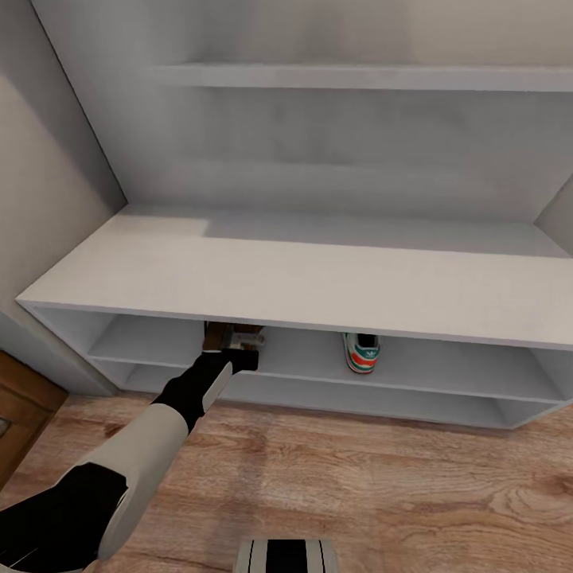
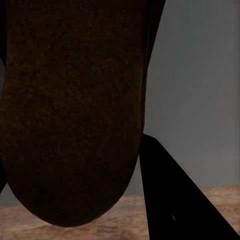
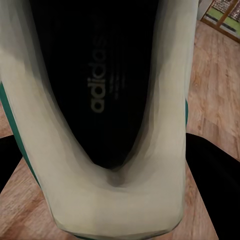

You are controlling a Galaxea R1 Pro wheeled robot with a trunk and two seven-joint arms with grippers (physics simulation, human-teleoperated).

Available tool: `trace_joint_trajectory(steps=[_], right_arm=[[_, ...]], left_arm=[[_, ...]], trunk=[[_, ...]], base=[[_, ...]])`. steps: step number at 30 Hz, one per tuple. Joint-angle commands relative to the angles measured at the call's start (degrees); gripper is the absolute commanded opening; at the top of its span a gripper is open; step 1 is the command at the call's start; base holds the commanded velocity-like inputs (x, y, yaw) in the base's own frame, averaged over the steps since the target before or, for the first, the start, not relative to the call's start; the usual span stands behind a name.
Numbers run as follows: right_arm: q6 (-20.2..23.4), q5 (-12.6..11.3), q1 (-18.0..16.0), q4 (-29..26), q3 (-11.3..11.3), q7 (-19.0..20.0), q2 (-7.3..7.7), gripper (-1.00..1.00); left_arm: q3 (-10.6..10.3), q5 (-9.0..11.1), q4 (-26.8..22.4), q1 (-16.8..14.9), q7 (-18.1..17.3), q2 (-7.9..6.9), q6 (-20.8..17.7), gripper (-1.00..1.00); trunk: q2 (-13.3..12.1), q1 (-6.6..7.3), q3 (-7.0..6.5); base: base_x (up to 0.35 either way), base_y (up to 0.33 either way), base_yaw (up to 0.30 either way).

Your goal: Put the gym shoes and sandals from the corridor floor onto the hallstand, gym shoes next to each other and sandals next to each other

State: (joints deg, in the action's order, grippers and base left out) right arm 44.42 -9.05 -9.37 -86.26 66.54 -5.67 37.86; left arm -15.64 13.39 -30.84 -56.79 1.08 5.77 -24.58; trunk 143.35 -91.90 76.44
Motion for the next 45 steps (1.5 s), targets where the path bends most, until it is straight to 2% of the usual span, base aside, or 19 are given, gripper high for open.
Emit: trace_joint_trajectory(steps=[1,11,12,24,45], right_arm=[[0.2,-0.6,0.0,0.0,0.0,-0.6,0.02,-1.00],[0.2,-0.6,0.0,0.0,0.0,-0.6,0.02,-1.00],[0.2,-0.6,0.0,0.0,0.0,-0.6,0.02,-1.00],[0.2,-0.6,0.0,0.0,-0.1,-0.6,0.02,-1.00],[0.2,-0.6,0.0,0.0,-0.1,-0.6,0.02,-1.00]], left_arm=[[-0.2,0.2,0.9,0.0,0.1,-0.06,-0.3,-1.00],[-0.2,0.2,0.9,0.0,0.1,-0.06,-0.3,-1.00],[-0.2,0.2,0.9,0.0,0.1,-0.06,-0.3,1.00],[-0.1,0.3,0.8,0.1,0.1,-0.19,-0.2,1.00],[-0.1,0.3,0.8,0.9,0.0,-0.23,-0.1,1.00]], trunk=[[0.0,-0.01,0.05],[0.0,-0.01,0.05],[0.0,-0.01,0.05],[0.0,-0.01,0.05],[0.0,-0.01,0.05]], base=[[0.000,0.000,0.000],[0.000,0.000,0.000],[0.000,0.000,0.000],[-0.026,0.000,0.000],[-0.287,0.000,0.000]])
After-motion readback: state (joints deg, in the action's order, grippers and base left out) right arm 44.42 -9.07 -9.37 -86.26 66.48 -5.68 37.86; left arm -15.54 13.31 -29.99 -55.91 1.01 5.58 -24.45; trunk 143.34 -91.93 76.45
